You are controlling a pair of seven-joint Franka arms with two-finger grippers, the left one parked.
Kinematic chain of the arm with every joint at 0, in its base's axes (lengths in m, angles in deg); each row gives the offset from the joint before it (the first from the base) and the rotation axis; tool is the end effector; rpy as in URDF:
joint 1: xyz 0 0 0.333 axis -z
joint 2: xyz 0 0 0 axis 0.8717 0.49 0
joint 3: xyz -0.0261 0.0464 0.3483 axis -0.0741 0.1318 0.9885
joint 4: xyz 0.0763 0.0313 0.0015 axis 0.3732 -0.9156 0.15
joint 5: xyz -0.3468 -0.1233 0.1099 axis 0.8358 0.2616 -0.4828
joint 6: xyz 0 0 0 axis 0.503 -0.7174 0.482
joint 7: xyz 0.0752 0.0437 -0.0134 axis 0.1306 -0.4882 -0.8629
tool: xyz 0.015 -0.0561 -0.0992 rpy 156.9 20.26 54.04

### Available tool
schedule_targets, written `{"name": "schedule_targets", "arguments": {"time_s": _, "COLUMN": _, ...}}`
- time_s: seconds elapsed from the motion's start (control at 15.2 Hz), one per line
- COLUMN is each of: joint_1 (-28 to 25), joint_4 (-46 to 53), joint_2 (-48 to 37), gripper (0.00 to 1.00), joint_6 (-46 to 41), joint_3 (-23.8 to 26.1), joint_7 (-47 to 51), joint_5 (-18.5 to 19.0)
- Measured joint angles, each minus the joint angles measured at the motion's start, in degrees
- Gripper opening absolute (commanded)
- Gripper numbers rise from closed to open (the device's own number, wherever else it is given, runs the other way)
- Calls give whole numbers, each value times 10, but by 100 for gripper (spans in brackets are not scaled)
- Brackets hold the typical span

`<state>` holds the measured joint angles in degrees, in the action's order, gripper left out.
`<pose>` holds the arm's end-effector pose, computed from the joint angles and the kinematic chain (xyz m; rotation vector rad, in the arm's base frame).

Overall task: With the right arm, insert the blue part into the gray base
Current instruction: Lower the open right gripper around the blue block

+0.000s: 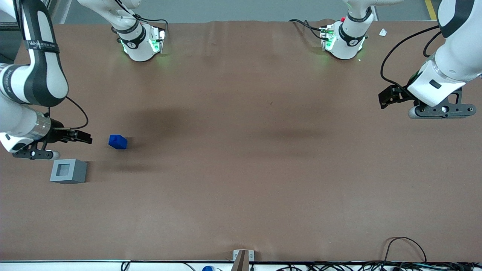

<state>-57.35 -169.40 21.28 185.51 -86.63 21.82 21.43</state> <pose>0.5957 -0.0692 0.4085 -3.1154 0.1114 0.0867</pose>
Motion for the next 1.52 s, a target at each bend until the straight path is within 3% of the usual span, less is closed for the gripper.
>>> {"name": "schedule_targets", "arguments": {"time_s": 0.26, "joint_1": 0, "joint_4": -40, "joint_2": 15, "gripper": 100, "joint_6": 63, "joint_3": 1, "joint_7": 0, "joint_5": 0}}
{"name": "schedule_targets", "arguments": {"time_s": 1.52, "joint_1": -1, "joint_4": -66, "joint_2": 13, "gripper": 100, "joint_6": 30, "joint_3": 7, "joint_7": -14, "joint_5": 0}}
